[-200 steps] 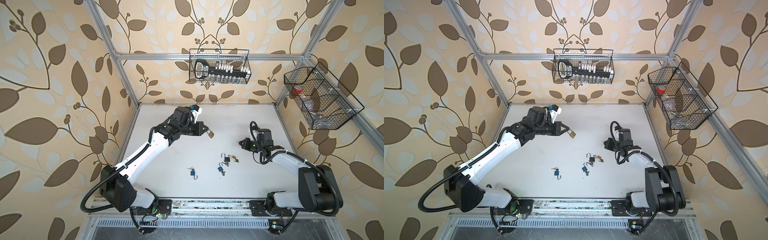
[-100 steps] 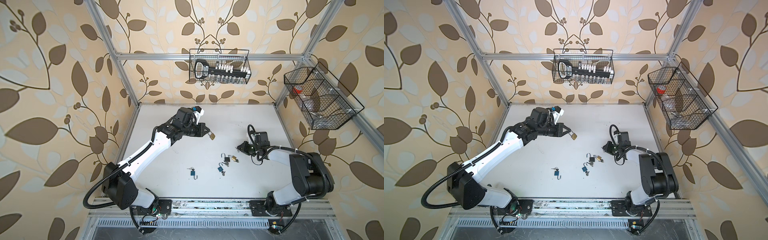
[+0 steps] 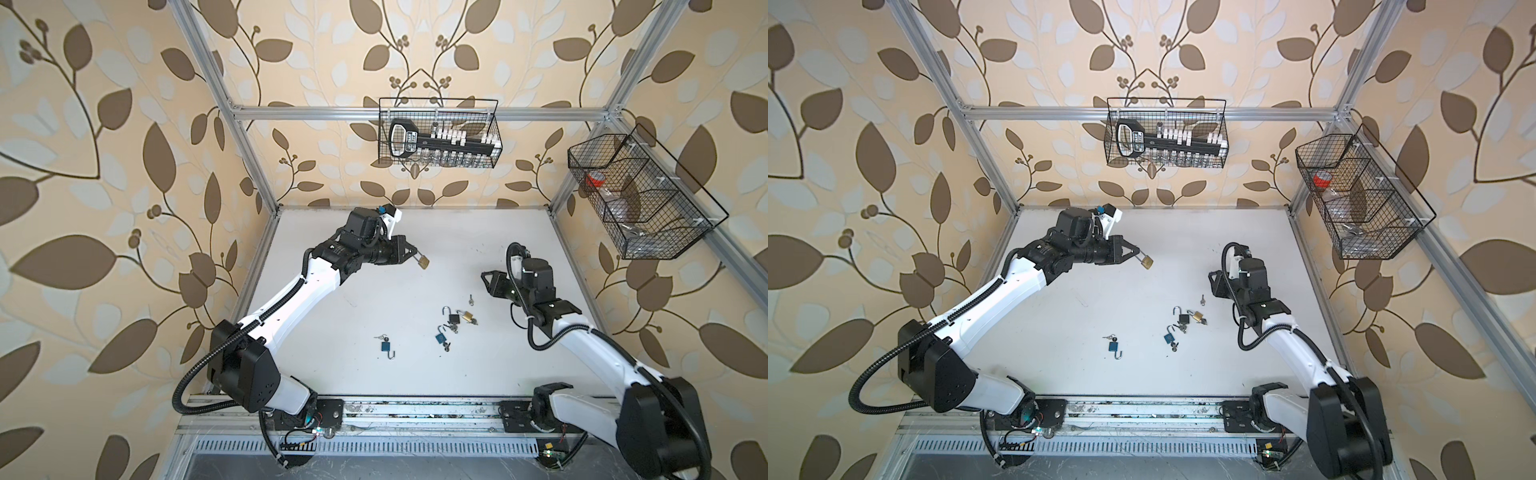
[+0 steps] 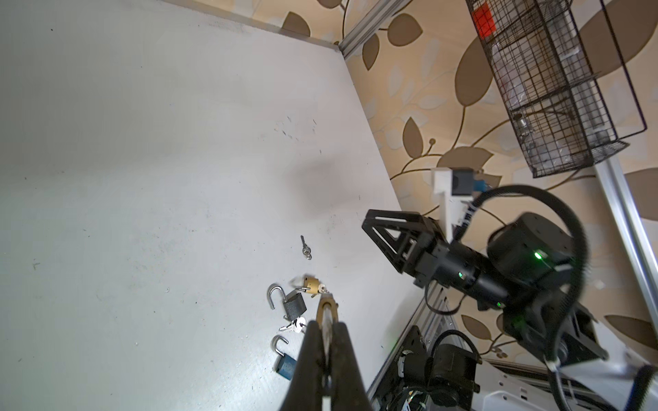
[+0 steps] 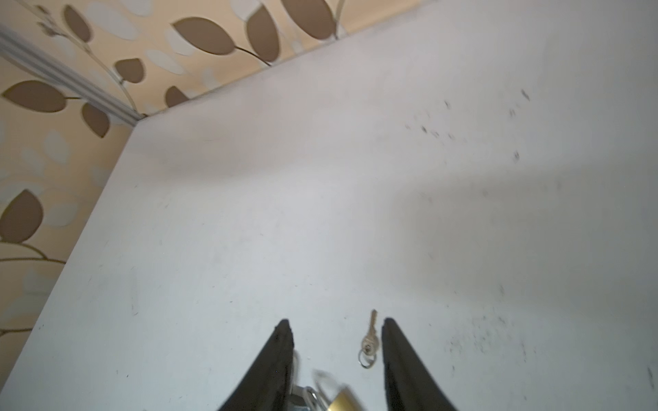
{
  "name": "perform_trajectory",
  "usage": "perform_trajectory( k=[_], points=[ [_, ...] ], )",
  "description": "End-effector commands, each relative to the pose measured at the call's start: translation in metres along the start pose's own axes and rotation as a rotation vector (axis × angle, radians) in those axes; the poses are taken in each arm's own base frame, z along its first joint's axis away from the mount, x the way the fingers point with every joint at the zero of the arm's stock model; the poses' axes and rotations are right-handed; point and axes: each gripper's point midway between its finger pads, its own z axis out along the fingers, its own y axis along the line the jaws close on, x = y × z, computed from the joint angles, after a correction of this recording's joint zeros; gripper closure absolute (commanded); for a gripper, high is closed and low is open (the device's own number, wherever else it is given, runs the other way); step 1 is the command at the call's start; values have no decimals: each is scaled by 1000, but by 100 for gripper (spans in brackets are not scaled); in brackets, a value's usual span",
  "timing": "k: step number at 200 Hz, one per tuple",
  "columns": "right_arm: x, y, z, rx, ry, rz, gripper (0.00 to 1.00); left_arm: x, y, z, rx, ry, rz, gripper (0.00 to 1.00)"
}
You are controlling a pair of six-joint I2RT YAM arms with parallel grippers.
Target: Lock with the key
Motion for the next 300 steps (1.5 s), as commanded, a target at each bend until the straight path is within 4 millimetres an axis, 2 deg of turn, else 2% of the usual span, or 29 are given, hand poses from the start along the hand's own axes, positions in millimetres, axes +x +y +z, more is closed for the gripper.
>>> perform_trajectory(
  k=[1,14,29,43,63,94,143,198,258,300],
  points=[
    [-19,50,-18,-109,-59,-239,49,-11,-27,3,144,6,10,100],
    [-24,89,-32,-227,-99,-339,41,-9,-28,7,168,28,0,100],
    [-25,125,-47,-326,-130,-427,36,-8,-27,11,177,35,-13,100],
    [-27,145,-53,-363,-138,-471,32,-4,-31,14,193,52,-16,100],
    [-25,157,-47,-364,-85,-515,31,3,-37,18,202,72,7,100],
    [-19,151,-29,-258,-3,-559,32,8,-41,24,185,90,8,100],
    [-8,151,-15,-248,80,-591,38,15,-50,29,191,122,26,100],
    [-5,149,-13,-241,97,-605,52,19,-57,30,204,138,41,100],
    [-7,153,-11,-254,88,-611,59,25,-58,31,213,163,42,100],
    [-2,156,-10,-276,102,-614,75,30,-59,30,228,176,40,100]
  ],
)
